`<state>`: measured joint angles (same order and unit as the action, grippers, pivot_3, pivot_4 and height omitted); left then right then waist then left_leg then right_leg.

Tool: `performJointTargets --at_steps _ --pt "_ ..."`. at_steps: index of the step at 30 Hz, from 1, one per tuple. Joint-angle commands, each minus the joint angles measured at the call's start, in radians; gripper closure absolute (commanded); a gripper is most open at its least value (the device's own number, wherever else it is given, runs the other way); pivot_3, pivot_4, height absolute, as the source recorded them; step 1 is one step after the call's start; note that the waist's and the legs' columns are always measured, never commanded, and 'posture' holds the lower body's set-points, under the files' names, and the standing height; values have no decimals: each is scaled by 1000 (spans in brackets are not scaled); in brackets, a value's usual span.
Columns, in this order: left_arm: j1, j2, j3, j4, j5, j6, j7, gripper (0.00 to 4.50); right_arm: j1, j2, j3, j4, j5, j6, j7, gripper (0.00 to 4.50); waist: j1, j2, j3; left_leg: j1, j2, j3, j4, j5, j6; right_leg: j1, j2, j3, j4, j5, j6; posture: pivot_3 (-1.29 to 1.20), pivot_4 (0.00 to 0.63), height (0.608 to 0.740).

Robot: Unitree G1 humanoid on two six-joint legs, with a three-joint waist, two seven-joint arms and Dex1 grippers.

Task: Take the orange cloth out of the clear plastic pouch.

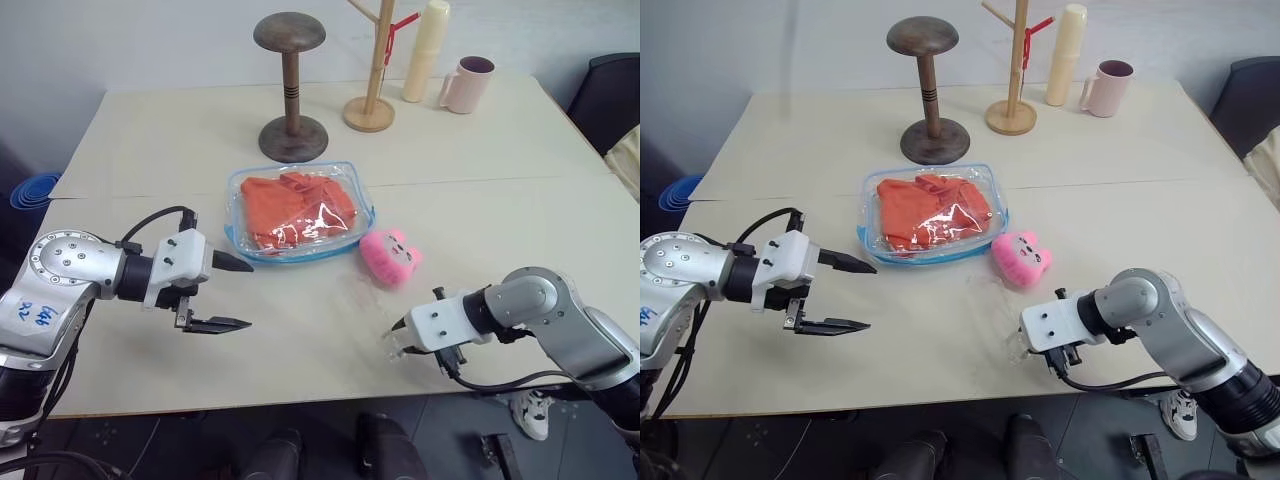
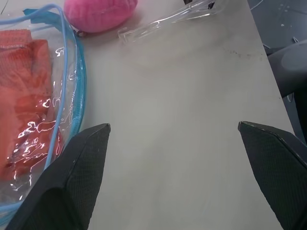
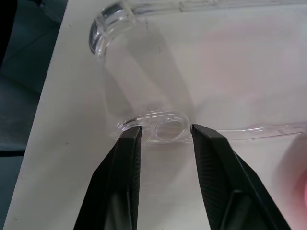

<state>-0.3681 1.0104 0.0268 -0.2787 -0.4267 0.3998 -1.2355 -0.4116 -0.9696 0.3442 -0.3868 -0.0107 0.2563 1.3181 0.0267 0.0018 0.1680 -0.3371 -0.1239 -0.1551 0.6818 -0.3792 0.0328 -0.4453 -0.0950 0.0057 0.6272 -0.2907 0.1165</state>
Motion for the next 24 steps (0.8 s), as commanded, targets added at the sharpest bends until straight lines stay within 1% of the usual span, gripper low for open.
performJointTargets --at_steps 1,2,3,10,14,15,17,20,22,24 --pt "-13 0 11 -8 7 -18 2 0 27 5 19 -28 10 11 18 4021 0 0 0 0 0 0 0 0 0 0 0 0 0 0 0 0 150 740" --pt "-13 0 11 -8 9 -19 3 0 30 15 26 -39 14 21 15 4335 0 0 0 0 0 0 0 0 0 0 0 0 0 0 0 0 150 740" --pt "-13 0 11 -8 10 -20 3 0 31 27 33 -44 11 27 10 4454 0 0 0 0 0 0 0 0 0 0 0 0 0 0 0 0 150 740" --pt "-17 3 14 -4 12 -21 4 0 33 77 67 -22 -33 21 -27 4454 -3 0 0 0 1 0 0 0 -1 0 1 0 0 0 0 0 150 740" --pt "-22 -3 16 -4 5 -16 8 0 41 51 32 -40 -16 23 -18 4454 -3 -1 0 0 1 0 0 0 -1 0 1 0 0 0 0 0 150 740" --pt "-25 -10 17 -10 -4 -8 13 0 48 29 2 -53 -3 24 -13 4454 -2 -1 0 0 1 0 0 0 -1 0 1 0 0 0 0 0 150 740" --pt "-46 -51 11 -29 -40 19 33 0 80 -44 -123 -101 69 77 7 4454 3 1 1 0 1 0 0 0 -1 0 1 0 0 0 0 0 150 740" --pt "-70 -104 5 -60 -83 62 57 0 133 -126 -265 -138 148 144 20 4454 17 1 1 -2 -1 0 1 -1 1 0 0 0 0 0 0 0 150 740" --pt "-103 -154 -21 -86 -109 94 76 0 207 -205 -411 -113 167 159 45 4454 27 0 2 -2 0 0 2 -1 2 0 0 0 0 0 0 0 150 740" --pt "-136 -196 -49 -91 -114 107 85 0 298 -260 -548 -56 160 156 65 4454 31 0 2 -2 0 0 2 -1 2 0 0 0 -1 0 0 0 150 740"
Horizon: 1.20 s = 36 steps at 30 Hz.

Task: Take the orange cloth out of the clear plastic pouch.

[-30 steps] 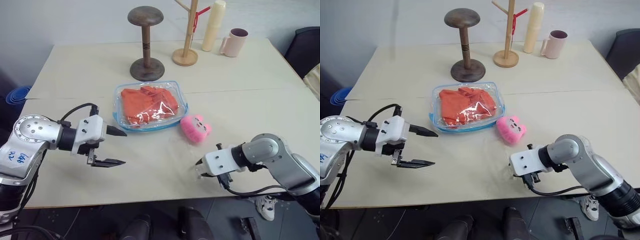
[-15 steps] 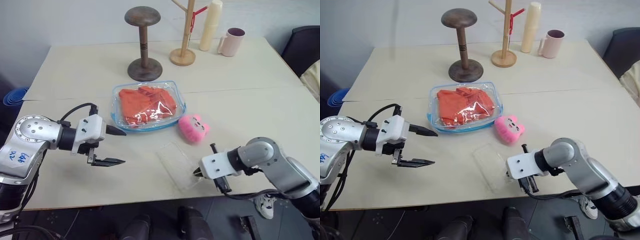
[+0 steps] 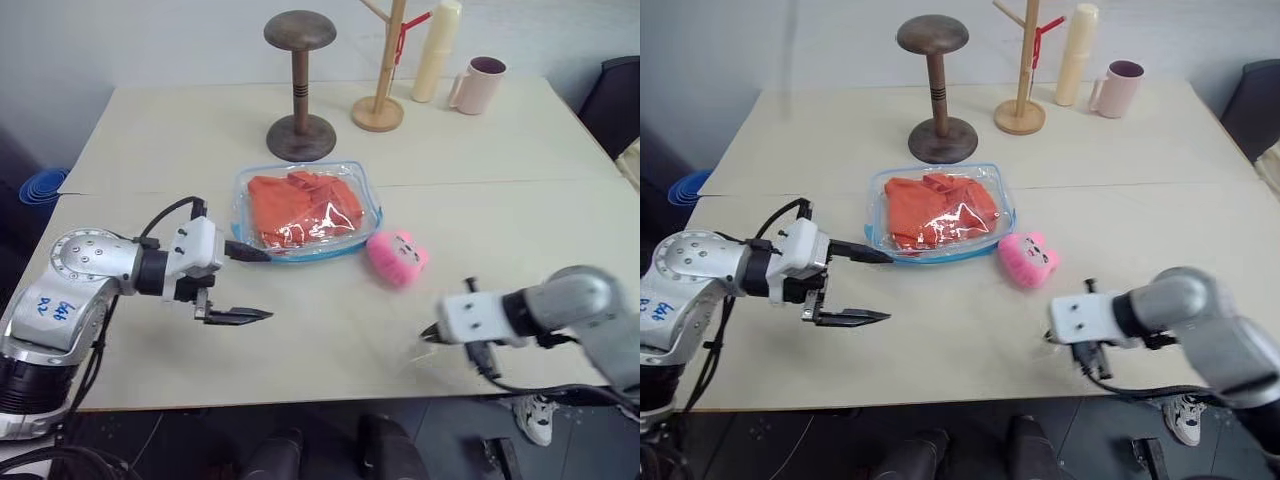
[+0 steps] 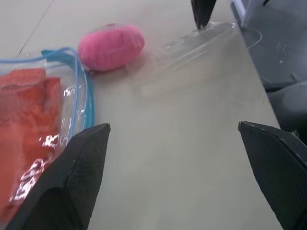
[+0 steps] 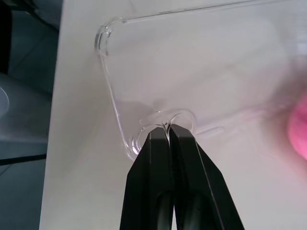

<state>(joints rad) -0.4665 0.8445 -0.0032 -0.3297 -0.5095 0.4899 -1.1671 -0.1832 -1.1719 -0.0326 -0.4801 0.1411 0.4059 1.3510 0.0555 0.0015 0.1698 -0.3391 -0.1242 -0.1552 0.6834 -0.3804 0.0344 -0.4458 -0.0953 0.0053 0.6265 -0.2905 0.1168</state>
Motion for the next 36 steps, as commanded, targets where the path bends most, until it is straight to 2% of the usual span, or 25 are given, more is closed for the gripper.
performJointTargets --at_steps 1,5,11,15,20,23,30,34,35,36 --pt "-47 -42 -28 -39 -29 19 17 0 103 -72 -213 56 6 2 35 4454 5 0 0 0 0 0 0 0 0 0 0 0 0 0 0 0 150 740" --pt "-108 -96 -76 1 -6 0 4 0 244 -118 -368 240 -78 -103 20 4454 1 -1 0 0 0 2 0 0 0 0 0 1 0 0 0 0 150 740" --pt "-181 -141 -119 62 24 -37 -22 0 265 -160 -411 573 -189 -275 -101 4454 -11 0 0 2 1 5 0 0 0 0 0 1 2 0 0 0 150 740" --pt "-199 -166 -136 80 36 -50 -23 0 155 -85 -318 738 -242 -324 -307 4454 -22 0 0 3 1 6 0 0 -1 0 1 1 2 0 0 0 150 740" --pt "-211 -197 -147 71 41 -47 -13 0 56 -12 -208 928 -314 -368 -475 4454 -31 0 0 3 1 5 0 1 -1 0 1 1 2 0 0 0 150 740" --pt "-214 -205 -145 66 40 -45 -8 0 12 26 -196 1006 -292 -359 -521 3881 -32 0 0 3 1 7 0 1 -1 -1 0 1 2 0 0 0 150 740" --pt "-198 -200 -129 56 34 -47 5 0 55 -16 -259 918 -201 -287 -455 1601 -29 0 0 2 1 6 1 1 -1 0 1 2 2 0 1 0 150 740" --pt "-178 -185 -108 54 37 -52 17 0 122 -74 -405 740 -86 -121 -324 255 -29 2 0 2 1 6 1 1 -1 0 1 2 2 0 1 0 150 740" --pt "-175 -180 -102 56 38 -54 20 0 135 -82 -435 697 -62 -88 -297 49 -29 3 0 2 1 6 1 1 -1 0 1 2 2 0 1 0 150 740" --pt "-169 -170 -91 60 43 -57 24 0 132 -86 -470 638 -17 -25 -266 49 -29 3 0 2 1 6 1 1 -1 0 1 2 2 0 1 0 150 740"
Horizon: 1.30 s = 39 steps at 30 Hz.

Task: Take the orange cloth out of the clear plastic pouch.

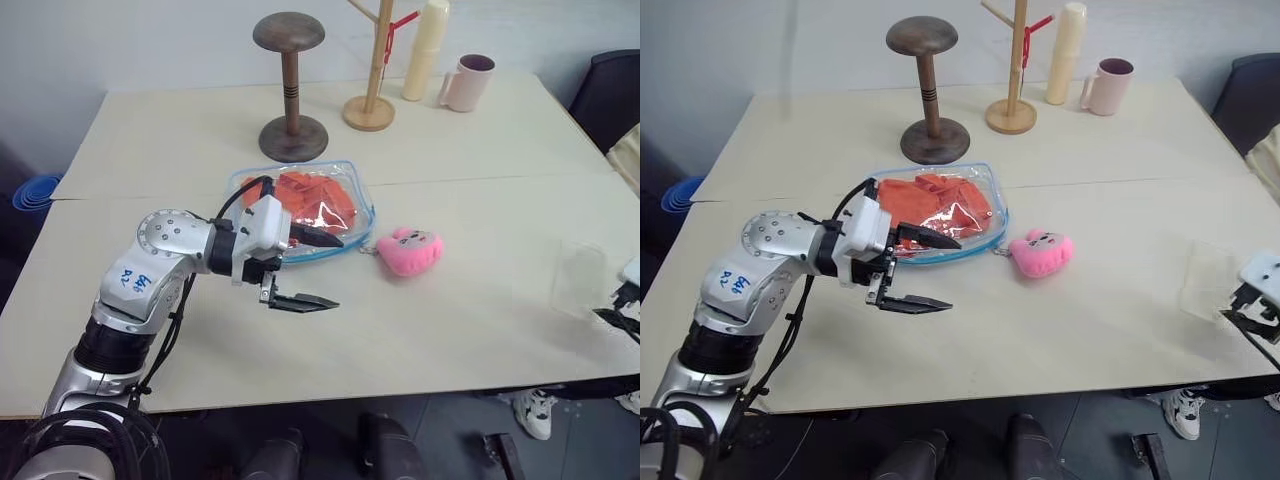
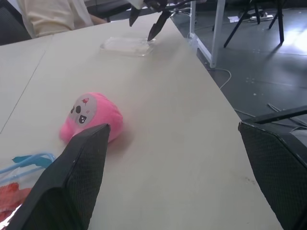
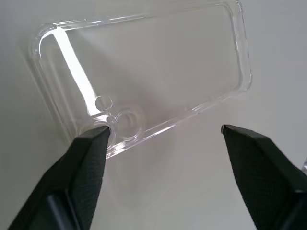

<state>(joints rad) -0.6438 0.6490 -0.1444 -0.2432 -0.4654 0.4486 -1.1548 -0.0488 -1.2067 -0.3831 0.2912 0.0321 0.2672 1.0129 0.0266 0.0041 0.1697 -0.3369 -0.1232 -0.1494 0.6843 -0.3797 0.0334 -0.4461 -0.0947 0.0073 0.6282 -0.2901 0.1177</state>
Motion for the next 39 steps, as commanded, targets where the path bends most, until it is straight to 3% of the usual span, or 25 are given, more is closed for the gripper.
performJointTargets --at_steps 1,10,11,14,18,24,30,33,39 --pt "14 38 66 -22 4 -19 17 0 -17 -55 -144 -186 135 175 92 49 -3 0 0 0 0 0 0 0 0 0 0 0 0 0 0 0 150 740" --pt "57 146 165 25 45 -52 44 0 -190 -43 -87 -404 234 358 22 49 4 1 0 0 2 0 0 -1 -1 0 0 -2 0 0 0 0 150 740" --pt "62 167 170 32 59 -61 40 0 -232 -22 -83 -455 308 420 28 49 3 1 0 0 2 0 0 -1 -1 -1 0 -2 0 0 0 0 150 740" --pt "81 231 121 109 217 -187 67 0 -338 69 -99 -674 721 648 104 49 -4 1 0 0 3 0 -1 -1 -1 -1 1 -2 -1 0 0 0 150 740" --pt "44 210 26 213 401 -336 139 0 -370 149 -35 -800 933 742 61 49 10 -1 0 0 5 0 -1 -2 -2 0 2 -4 -1 0 0 0 150 740" --pt "-34 126 -70 366 556 -472 219 0 -374 242 136 -842 839 641 -33 49 39 -4 1 -4 0 -1 2 -2 1 -1 -1 -5 -1 2 1 0 150 740" --pt "-97 45 -105 512 644 -561 289 0 -389 283 187 -817 797 592 -76 49 37 -4 1 -8 -1 -1 8 -2 2 -4 -2 -6 0 3 2 0 150 740" --pt "-106 37 -111 561 671 -605 299 501 -368 278 193 -822 780 572 -75 0 33 -4 1 -10 -1 -1 10 -2 2 -5 -2 -6 1 3 2 0 150 740" --pt "-119 34 -93 610 667 -645 296 2321 -348 267 182 -830 779 563 -78 0 22 -4 1 -18 -2 1 15 -2 2 -16 -3 -5 13 3 2 0 150 740"
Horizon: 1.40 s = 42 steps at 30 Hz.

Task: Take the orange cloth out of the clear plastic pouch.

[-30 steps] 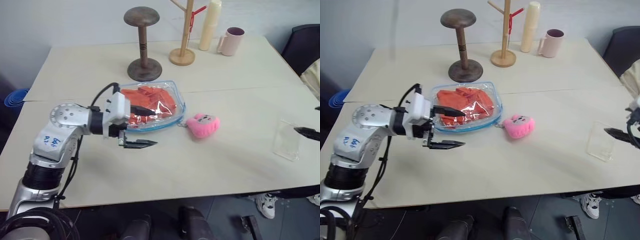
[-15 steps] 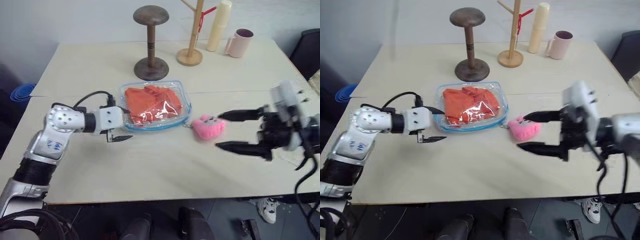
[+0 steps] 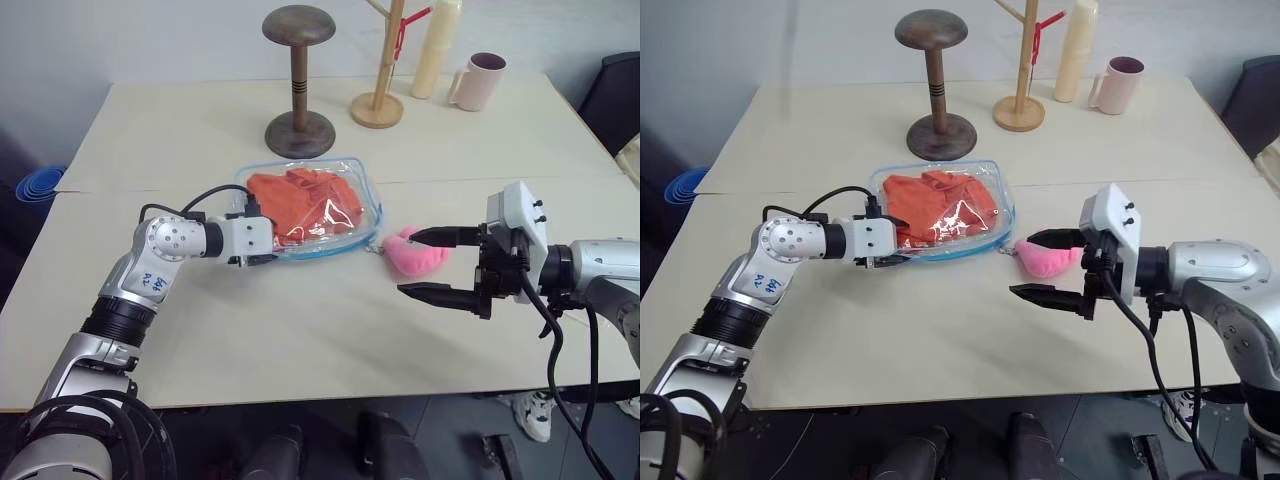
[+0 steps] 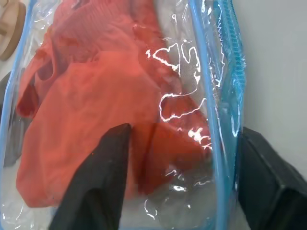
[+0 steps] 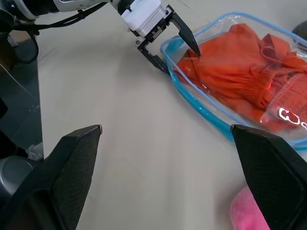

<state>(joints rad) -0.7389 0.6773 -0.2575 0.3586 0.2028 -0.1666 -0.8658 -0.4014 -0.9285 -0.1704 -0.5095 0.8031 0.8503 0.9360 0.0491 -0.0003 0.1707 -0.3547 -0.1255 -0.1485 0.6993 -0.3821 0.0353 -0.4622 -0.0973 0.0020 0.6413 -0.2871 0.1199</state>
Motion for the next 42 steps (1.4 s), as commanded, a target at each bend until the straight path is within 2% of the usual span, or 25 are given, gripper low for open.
performJointTargets --at_steps 1,7,15,18,23,32,36,39,41,42 --pt "-25 7 22 12 -6 -36 1 2670 10 -15 -33 -32 6 -23 1 0 0 0 0 0 0 0 0 0 0 0 0 0 0 0 0 0 150 740" --pt "31 43 42 -56 -93 -98 -111 4467 37 -32 -53 -31 -2 -45 14 0 0 0 0 0 0 0 1 0 0 0 0 1 1 0 0 0 150 740" --pt "226 165 115 -341 -243 -73 -250 4467 92 -65 -94 -17 -18 -77 50 0 -11 0 0 0 0 0 0 0 0 0 0 2 0 0 0 0 150 740" --pt "316 197 125 -455 -222 -40 -235 4467 154 -97 -137 -28 4 -74 101 0 -5 0 0 0 0 0 0 0 0 0 0 2 -4 0 0 0 150 740" --pt "415 166 100 -643 -176 68 -165 4467 238 -136 -200 -42 17 -78 153 0 7 0 0 0 0 1 0 -1 1 1 0 3 -4 0 0 0 150 740" --pt "420 145 96 -676 -113 167 -118 4467 257 -134 -215 -61 30 -79 153 0 6 0 0 1 1 3 0 -1 1 1 0 4 -4 0 0 0 150 740" --pt "442 144 123 -712 -147 246 -113 3497 253 -118 -209 -49 10 -93 129 0 7 0 0 1 1 3 0 -1 1 1 0 4 -4 0 0 0 150 740" --pt "486 154 165 -773 -196 327 -119 2455 259 -103 -215 -35 -4 -97 96 0 6 0 0 1 1 3 0 -1 1 1 0 4 -4 0 0 0 150 740" --pt "516 153 221 -815 -255 409 -113 1964 262 -90 -221 -18 -20 -106 66 0 4 0 0 1 1 3 0 -1 1 1 0 4 -4 0 0 0 150 740" --pt "539 159 279 -851 -352 501 -136 1646 258 -77 -225 3 -30 -104 35 0 5 0 0 2 1 3 0 -1 1 1 1 4 -4 0 0 0 150 740"
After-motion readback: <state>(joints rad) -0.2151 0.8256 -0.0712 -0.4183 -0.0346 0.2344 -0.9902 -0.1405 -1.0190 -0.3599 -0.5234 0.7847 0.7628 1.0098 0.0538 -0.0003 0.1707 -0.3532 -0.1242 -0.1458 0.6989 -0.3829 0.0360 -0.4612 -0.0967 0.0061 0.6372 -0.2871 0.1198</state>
